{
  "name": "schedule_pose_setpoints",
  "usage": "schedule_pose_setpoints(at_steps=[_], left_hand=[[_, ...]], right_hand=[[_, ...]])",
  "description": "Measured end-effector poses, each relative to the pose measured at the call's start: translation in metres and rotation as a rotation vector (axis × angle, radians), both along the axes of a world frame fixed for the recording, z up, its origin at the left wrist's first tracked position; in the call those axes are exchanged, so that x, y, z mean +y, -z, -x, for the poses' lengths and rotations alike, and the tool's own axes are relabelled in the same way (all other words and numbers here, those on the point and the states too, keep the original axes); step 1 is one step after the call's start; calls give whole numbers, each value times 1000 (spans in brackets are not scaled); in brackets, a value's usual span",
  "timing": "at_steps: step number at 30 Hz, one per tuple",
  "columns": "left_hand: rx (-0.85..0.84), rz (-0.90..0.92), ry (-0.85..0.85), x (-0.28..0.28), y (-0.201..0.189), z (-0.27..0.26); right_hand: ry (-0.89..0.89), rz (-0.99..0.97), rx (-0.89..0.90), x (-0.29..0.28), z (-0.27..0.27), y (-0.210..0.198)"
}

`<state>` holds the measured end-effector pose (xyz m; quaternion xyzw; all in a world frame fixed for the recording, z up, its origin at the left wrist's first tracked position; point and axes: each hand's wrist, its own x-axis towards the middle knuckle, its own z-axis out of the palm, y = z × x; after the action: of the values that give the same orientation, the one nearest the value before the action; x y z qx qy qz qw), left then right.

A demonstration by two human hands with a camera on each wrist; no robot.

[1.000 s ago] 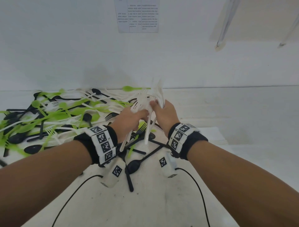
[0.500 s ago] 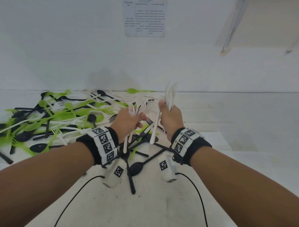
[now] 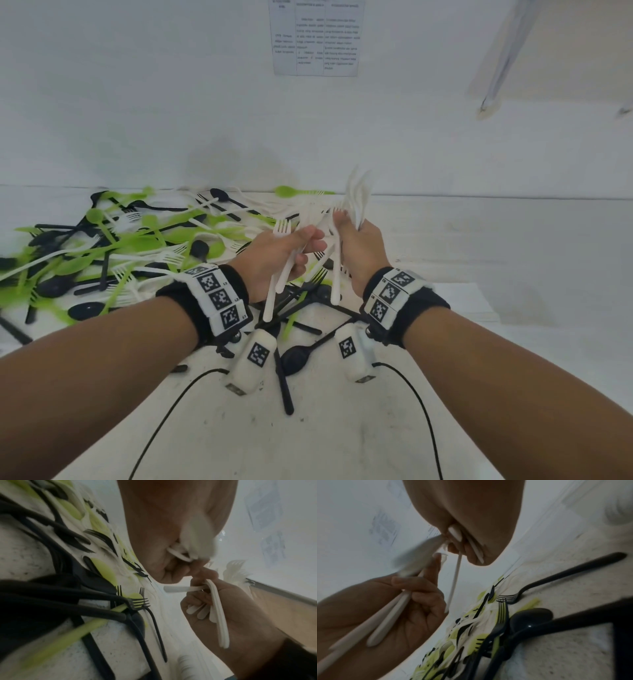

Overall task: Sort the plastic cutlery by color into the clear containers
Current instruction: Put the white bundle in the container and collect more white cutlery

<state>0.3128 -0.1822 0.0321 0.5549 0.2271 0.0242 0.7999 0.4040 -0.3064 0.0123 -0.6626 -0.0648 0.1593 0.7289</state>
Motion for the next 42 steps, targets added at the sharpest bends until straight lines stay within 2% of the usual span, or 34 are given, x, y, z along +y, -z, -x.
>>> schedule_pose_setpoints(at_steps=[3, 8, 12, 14, 17, 18, 21, 24, 27, 33, 37, 42], left_hand=[[10, 113, 20, 0, -1, 0], [11, -57, 43, 5, -1, 4], [-2, -76, 67, 8, -1, 7], [-1, -233, 28, 6, -1, 7], [-113, -757, -46, 5, 5, 10], [-163, -876, -48, 6, 8, 12], [-187, -1063, -37, 10, 15, 15], [-120, -1014, -61, 11, 16, 13], [-52, -989, 13, 11, 13, 10], [-16, -983, 59, 7, 12, 7], [38, -814, 98, 3, 13, 4], [-20, -841, 68, -1, 13, 8]], right_hand=[[-40, -68, 64, 5, -1, -5], [-118, -28, 87, 2, -6, -3], [-158, -64, 134, 6, -4, 1], [-134, -87, 148, 11, -2, 2], [-116, -149, 159, 16, -2, 2], [-121, -148, 155, 16, -3, 2], [-128, -100, 122, 14, -7, 8], [-127, -68, 104, 10, -8, 12], [-89, -50, 101, 8, -8, 13], [-50, -87, 115, 11, -5, 9], [-117, -139, 130, 5, 0, 9], [-71, -141, 114, 8, 4, 10]])
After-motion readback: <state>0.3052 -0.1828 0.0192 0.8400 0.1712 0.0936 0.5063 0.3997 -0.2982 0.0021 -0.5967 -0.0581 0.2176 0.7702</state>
